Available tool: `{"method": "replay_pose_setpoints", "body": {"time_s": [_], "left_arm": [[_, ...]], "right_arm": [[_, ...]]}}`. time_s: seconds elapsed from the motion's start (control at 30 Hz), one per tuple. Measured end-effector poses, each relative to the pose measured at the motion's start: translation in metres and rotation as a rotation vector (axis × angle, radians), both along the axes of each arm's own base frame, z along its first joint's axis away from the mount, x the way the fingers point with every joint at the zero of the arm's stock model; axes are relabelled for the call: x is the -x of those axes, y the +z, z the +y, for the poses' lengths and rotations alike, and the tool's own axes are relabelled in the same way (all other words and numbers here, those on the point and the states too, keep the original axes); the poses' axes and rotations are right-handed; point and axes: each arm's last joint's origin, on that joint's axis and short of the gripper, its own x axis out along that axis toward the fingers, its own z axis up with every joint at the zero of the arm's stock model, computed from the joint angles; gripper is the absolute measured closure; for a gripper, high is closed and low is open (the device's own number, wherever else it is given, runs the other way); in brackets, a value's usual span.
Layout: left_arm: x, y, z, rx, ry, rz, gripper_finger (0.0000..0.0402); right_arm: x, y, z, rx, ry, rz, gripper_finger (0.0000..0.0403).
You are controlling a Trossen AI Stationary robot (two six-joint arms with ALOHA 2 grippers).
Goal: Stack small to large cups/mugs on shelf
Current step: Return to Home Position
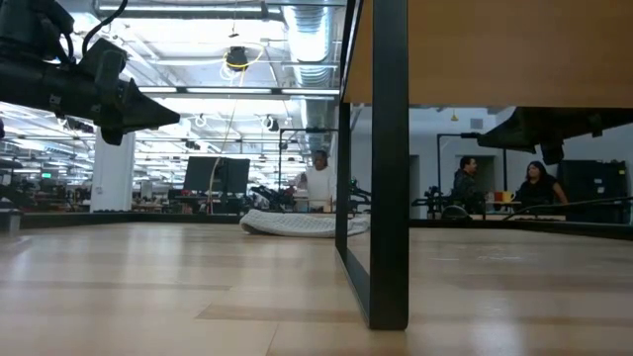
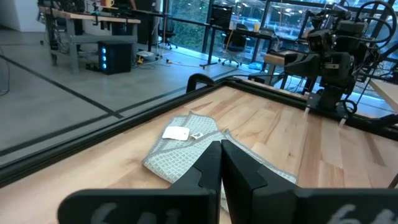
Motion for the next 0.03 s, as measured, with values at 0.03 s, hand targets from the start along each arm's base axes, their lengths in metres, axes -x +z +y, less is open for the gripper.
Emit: {"method": "replay_pose_setpoints", "body": {"time_s": [0.03], "left_arm": [[0.0, 0.0001, 0.0, 0.0, 0.0, 0.0, 0.0401]], "right_arm": [[0.0, 0.0, 0.0, 0.0, 0.0, 0.0, 0.0371]]}}
